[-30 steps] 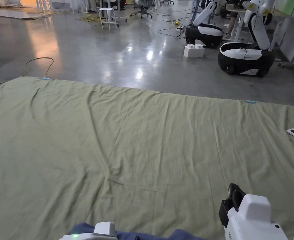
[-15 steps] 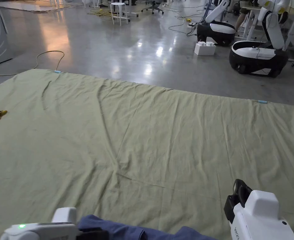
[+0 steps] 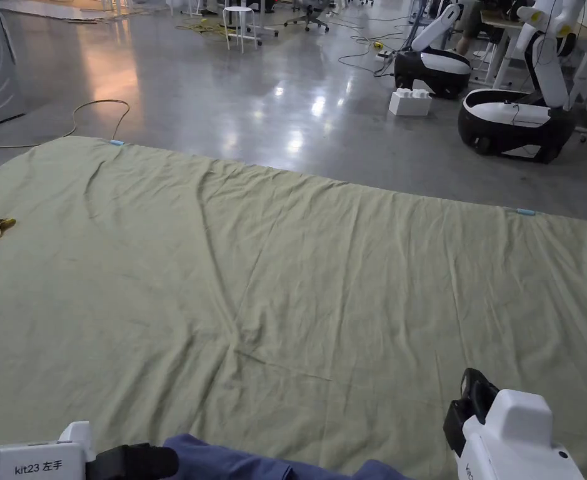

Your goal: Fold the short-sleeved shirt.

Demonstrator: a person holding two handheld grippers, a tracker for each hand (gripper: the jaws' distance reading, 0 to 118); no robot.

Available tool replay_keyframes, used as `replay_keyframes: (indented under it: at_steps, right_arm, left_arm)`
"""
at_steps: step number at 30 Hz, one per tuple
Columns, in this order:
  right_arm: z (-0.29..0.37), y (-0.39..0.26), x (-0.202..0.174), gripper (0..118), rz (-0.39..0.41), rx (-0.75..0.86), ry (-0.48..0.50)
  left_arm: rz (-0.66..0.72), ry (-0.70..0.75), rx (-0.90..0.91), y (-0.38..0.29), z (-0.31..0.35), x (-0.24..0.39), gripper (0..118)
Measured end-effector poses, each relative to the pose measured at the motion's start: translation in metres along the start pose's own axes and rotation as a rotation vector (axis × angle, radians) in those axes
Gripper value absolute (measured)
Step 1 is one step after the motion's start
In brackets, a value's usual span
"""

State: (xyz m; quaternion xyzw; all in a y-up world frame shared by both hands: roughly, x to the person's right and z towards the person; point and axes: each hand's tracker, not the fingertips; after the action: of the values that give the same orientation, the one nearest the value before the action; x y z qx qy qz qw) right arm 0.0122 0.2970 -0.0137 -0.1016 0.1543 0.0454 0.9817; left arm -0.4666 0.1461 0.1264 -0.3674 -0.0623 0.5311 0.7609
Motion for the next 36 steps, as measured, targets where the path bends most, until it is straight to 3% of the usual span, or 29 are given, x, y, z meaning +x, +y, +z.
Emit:
replay_keyframes:
  at_steps: [3,6,7,11,19,25,30,36]
  right_arm:
    - [0.001,0.0,-0.002,1,-0.002,-0.002,0.002]
    - [0.002,0.001,-0.004,1,0.002,-0.002,0.004]
    - [0.003,0.001,-0.004,1,0.003,-0.002,0.005]
    - [0.003,0.001,-0.003,1,0.008,-0.004,0.005]
    - [0.006,0.006,0.002,1,0.007,0.005,-0.002]
    - [0.004,0.004,0.003,1,-0.005,0.002,0.005]
    - [0.004,0.003,0.0,1,-0.008,0.002,0.017]
    - [0.004,0.001,0.0,1,-0.019,-0.001,0.022]
  left_arm:
    - [0.001,-0.06,-0.033,-0.003,-0.01,-0.007,67]
    - [-0.037,-0.032,-0.073,-0.011,-0.022,0.0,39]
    - [-0.057,0.002,-0.083,-0.015,-0.025,0.006,20]
    - [-0.073,0.023,-0.073,-0.016,-0.02,0.015,11]
    - [-0.219,0.069,-0.006,-0.004,0.019,0.062,8]
    - [-0.353,0.285,0.06,0.015,0.063,0.098,8]
    - [-0.449,0.555,0.088,0.006,0.07,0.134,8]
    - [-0.532,0.622,0.081,-0.021,0.041,0.171,8]
